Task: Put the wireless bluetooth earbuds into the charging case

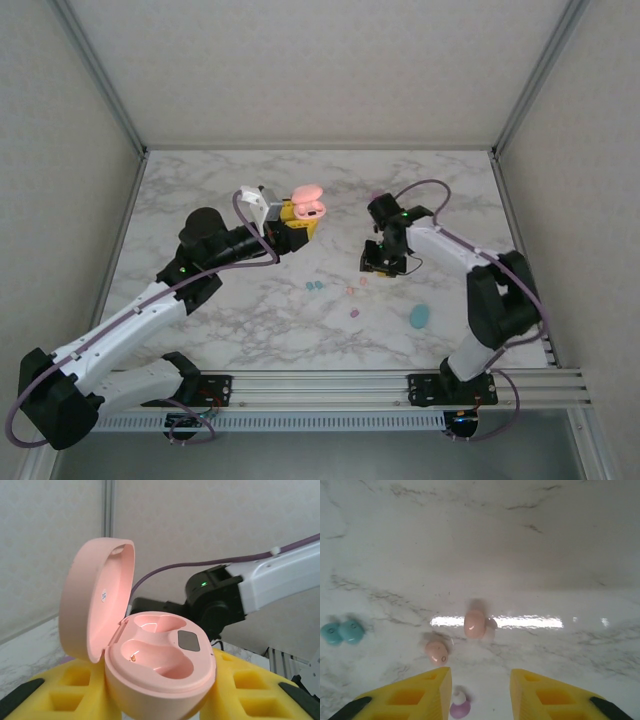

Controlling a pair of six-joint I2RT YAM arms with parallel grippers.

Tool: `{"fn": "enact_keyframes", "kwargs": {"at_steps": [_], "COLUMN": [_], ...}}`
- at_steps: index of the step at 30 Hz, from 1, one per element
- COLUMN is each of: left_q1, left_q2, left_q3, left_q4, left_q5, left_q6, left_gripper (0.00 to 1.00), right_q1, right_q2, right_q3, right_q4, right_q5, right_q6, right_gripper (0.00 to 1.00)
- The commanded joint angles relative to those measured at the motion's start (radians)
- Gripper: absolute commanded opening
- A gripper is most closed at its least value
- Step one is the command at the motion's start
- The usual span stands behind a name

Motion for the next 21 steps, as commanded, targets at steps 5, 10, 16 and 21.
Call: {"fn": "enact_keyframes", "kwargs": {"at_steps": [5,10,16,21], "left_q1": [0.005,0.004,0.003,0.003], "left_q2": [-0.009,-0.009,-0.004,0.000], "left_q3": [-0.005,-0.002,0.002,0.006], "left_q4": [0.018,0.014,0.004,0.001], "left_q5": [-0.008,-0.009,-0.008,-0.006], "left_q6": [-0.006,0.001,0.009,0.011], "left_gripper": [0.29,0.29,0.29,0.29], "right_q1": [0.050,0.064,0.073,0.074], "right_q2": [0.174,0.234,0.272,0.279], "right_q3": [0.145,0.186,0.201,0.207], "right_q4": [-0.063,-0.084,-0.095,-0.120], "right_q5": [0.069,0.101,0.100,0.137], "right_q6": [-0.034,-0.042,-0.050,-0.047], "right_gripper": [0.35,0.34,0.33,0.33]}}
